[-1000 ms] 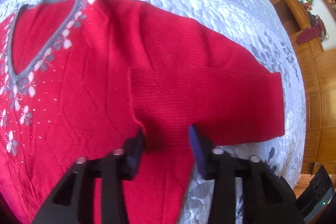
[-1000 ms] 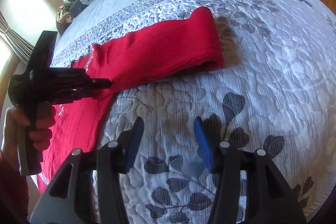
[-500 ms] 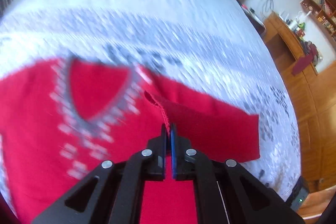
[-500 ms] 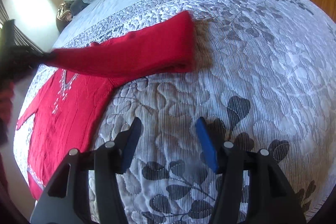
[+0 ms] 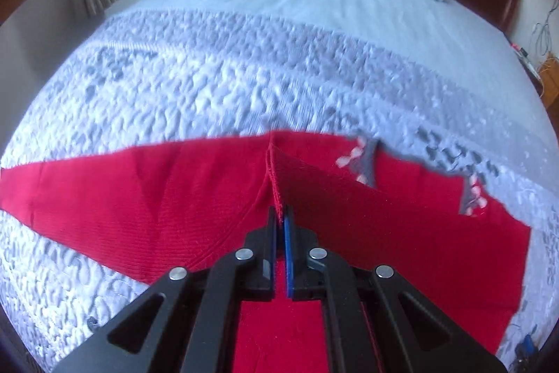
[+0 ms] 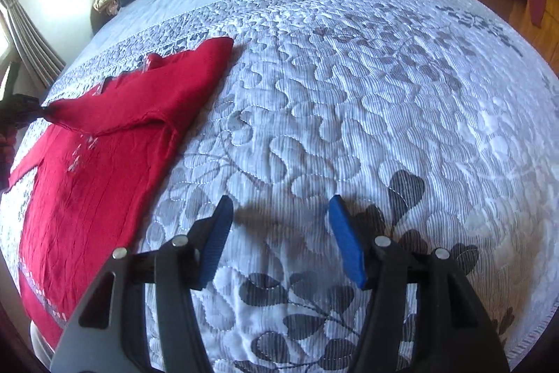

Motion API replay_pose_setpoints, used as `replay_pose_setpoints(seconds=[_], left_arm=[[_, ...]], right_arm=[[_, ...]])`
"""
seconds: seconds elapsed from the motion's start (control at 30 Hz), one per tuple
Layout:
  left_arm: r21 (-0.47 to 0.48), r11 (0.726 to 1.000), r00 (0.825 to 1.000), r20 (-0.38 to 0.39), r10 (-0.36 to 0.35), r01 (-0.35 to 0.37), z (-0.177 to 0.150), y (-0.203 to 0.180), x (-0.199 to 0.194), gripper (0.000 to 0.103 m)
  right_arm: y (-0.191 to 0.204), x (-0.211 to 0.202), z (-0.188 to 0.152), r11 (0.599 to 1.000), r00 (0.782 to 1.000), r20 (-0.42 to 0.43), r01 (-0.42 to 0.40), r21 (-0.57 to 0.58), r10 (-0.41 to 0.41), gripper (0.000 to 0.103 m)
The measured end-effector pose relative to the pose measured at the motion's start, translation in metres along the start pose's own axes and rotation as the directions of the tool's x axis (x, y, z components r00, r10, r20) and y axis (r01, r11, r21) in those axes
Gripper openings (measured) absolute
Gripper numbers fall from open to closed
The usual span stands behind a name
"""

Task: Fold small clothes
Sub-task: 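Grasp the other sleeve with the left gripper and fold it across the body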

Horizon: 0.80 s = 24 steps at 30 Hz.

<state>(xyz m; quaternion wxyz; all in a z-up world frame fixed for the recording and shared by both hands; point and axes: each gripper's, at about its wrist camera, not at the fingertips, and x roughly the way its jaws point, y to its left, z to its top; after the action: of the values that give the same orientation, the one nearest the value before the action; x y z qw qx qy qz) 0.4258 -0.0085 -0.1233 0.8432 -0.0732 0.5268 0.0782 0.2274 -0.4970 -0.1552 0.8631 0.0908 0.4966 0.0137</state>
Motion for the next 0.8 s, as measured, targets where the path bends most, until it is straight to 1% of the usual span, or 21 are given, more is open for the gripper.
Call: replay_pose_setpoints(seconds=[0.07,0.1,0.17,0.2,0.23,0.3,0.33,0.4,0.43,0.47,0.53,0.57,0.6,0.63,0.7,0.77,0.8], left_arm=[[0.003,1.0,0.998,-0.053,-0.025,0.025,-0.013,0.0,0.018,0.004],[0.01,1.0,0.997,-0.066,-0.028,0.029,-0.019,-0.004,0.022,0.004],[0.025,0.999,0.997,-0.069,-0.03,0.032,-0.026,-0.006,0.028,0.007],[0.03,0.999,0.997,-0.071,-0.034,0.036,-0.027,-0.006,0.027,0.01],[0.033,0.999,0.997,-0.074,-0.033,0.036,-0.028,-0.004,0.027,0.015],[0.036,0.999,0.996,-0.081,-0.027,0.03,-0.026,-0.001,0.028,0.02],[0.043,0.999,0.996,-0.086,-0.025,0.029,-0.025,-0.001,0.03,0.023],[0.065,0.998,0.995,-0.103,-0.015,0.022,-0.025,-0.002,0.034,0.024],[0.071,0.997,0.994,-0.108,-0.014,0.022,-0.025,-0.002,0.035,0.024],[0.076,0.997,0.994,-0.108,-0.013,0.021,-0.026,-0.003,0.037,0.024],[0.078,0.997,0.994,-0.106,-0.018,0.026,-0.027,-0.002,0.039,0.025],[0.076,0.997,0.994,-0.107,-0.022,0.03,-0.027,-0.001,0.039,0.026],[0.074,0.997,0.994,-0.11,-0.025,0.034,-0.027,0.0,0.039,0.026],[0.076,0.996,0.993,-0.112,-0.029,0.038,-0.027,0.0,0.039,0.027],[0.075,0.996,0.993,-0.112,-0.034,0.043,-0.028,0.002,0.042,0.028],[0.075,0.996,0.994,-0.107,-0.035,0.044,-0.03,0.002,0.047,0.029],[0.076,0.996,0.994,-0.104,-0.034,0.042,-0.03,0.002,0.047,0.029]], right_arm=[[0.006,0.003,0.008,0.999,0.999,-0.02,-0.036,0.011,0.036,0.061],[0.01,0.005,0.014,0.999,0.998,-0.034,-0.05,0.019,0.05,0.063],[0.021,0.015,0.032,0.995,0.992,-0.086,-0.092,0.028,0.094,0.064],[0.028,0.023,0.047,0.992,0.986,-0.117,-0.119,0.04,0.123,0.064],[0.033,0.028,0.056,0.99,0.982,-0.135,-0.13,0.046,0.135,0.067],[0.043,0.042,0.077,0.988,0.971,-0.192,-0.134,0.071,0.145,0.071],[0.047,0.051,0.089,0.986,0.96,-0.229,-0.14,0.096,0.158,0.077],[0.053,0.07,0.104,0.975,0.937,-0.284,-0.167,0.147,0.203,0.077],[0.056,0.081,0.109,0.972,0.925,-0.317,-0.166,0.166,0.212,0.076],[0.058,0.09,0.111,0.974,0.916,-0.346,-0.151,0.171,0.203,0.073],[0.062,0.102,0.11,0.98,0.905,-0.39,-0.114,0.16,0.169,0.042],[0.062,0.103,0.11,0.982,0.904,-0.395,-0.112,0.155,0.166,0.03],[0.062,0.103,0.11,0.979,0.898,-0.4,-0.127,0.162,0.183,0.009],[0.057,0.101,0.109,0.971,0.893,-0.399,-0.143,0.189,0.209,0.008],[0.053,0.099,0.108,0.976,0.9,-0.396,-0.119,0.182,0.184,0.007],[0.051,0.107,0.103,0.978,0.896,-0.413,-0.094,0.187,0.165,0.007],[0.053,0.109,0.102,0.982,0.897,-0.416,-0.081,0.172,0.147,0.007]])
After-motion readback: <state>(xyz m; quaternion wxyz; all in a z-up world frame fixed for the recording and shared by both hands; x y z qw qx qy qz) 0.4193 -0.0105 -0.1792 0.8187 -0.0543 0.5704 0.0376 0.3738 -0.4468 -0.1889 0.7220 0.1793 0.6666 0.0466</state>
